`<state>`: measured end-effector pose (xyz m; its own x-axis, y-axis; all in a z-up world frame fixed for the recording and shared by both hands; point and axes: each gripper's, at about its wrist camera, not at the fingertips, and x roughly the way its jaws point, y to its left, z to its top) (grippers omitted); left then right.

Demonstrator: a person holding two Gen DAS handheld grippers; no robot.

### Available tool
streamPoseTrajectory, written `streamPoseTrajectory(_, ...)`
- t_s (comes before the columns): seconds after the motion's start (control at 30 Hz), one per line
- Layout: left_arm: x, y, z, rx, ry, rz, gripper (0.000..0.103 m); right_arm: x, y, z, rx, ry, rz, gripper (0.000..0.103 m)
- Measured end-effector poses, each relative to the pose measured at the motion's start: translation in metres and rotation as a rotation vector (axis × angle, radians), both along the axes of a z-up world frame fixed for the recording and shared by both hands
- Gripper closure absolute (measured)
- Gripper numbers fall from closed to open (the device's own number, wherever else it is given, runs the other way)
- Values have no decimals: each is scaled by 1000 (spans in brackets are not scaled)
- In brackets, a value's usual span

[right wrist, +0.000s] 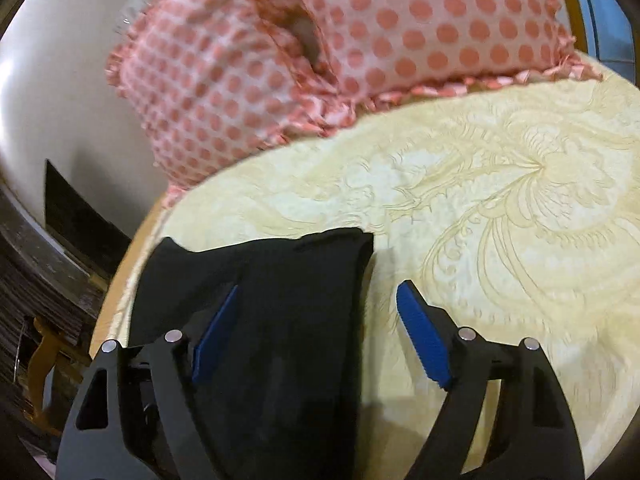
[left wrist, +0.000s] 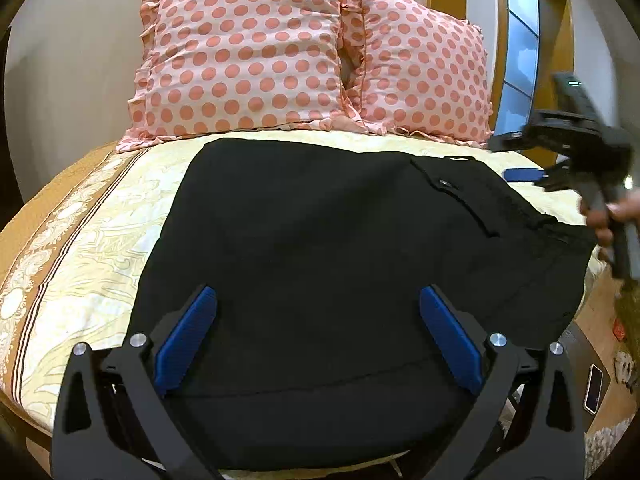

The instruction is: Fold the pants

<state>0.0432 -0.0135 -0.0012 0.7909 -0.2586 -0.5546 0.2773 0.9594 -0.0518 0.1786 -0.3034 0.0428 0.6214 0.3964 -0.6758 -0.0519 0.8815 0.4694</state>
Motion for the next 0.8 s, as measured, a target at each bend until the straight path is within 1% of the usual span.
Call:
streamPoseTrajectory(0.03, 0, 0, 0, -2, -2, -3, 2, 5, -1, -3, -3, 19, -3, 28)
streamPoseTrajectory(0.17, -1, 1, -1, -5, -10, -11, 2, 23, 1, -15, -35, 78, 10, 29)
streamPoseTrajectory(0.2, -1, 1, -1, -5, -11, -12, 2, 28, 3, -17, -40, 86, 20, 36)
streamPoseTrajectory(0.27, -2, 1, -2, -6, -17, -14, 2, 30, 11, -19, -54, 82, 53, 41)
streamPoseTrajectory(0.3, -2, 1, -2, -6, -18, -14, 2, 30, 16, -20, -73, 70, 74, 47)
streamPoseTrajectory(0.33, -2, 1, -2, -7, -20, -14, 2, 29, 19, -20, -92, 61, 81, 50)
streamPoseTrajectory(0.37, -2, 1, -2, -7, -21, -15, 2, 27, 24, -20, -125, 42, 90, 54)
streamPoseTrajectory(0.4, -2, 1, -2, -6, -21, -15, 2, 25, 26, -18, -134, 24, 106, 64)
streamPoseTrajectory(0.43, -2, 1, -2, -6, -21, -16, 2, 20, 30, -13, -162, -11, 117, 71)
streamPoseTrajectory(0.47, -2, 1, -3, -6, -21, -16, 2, 16, 34, -9, -189, -39, 125, 74)
streamPoseTrajectory(0.5, -2, 1, -2, -5, -20, -17, 2, 12, 37, -4, -210, -68, 136, 80)
streamPoseTrajectory(0.53, -2, 1, -3, -5, -20, -19, 2, 5, 42, 4, -236, -113, 152, 82)
streamPoseTrajectory(0.6, -2, 0, -3, -5, -20, -17, 2, -8, 51, 15, -263, -182, 191, 84)
streamPoseTrajectory(0.63, -2, 0, -3, -5, -20, -18, 2, -18, 58, 22, -274, -234, 232, 84)
streamPoseTrajectory(0.7, -2, -1, -2, -4, -20, -16, 2, -37, 72, 30, -305, -308, 311, 84)
streamPoseTrajectory(0.73, -2, -1, -3, -2, -21, -18, 2, -47, 80, 32, -329, -337, 362, 84)
streamPoseTrajectory(0.8, -2, -1, -3, -1, -22, -20, 2, -53, 87, 31, -382, -346, 388, 84)
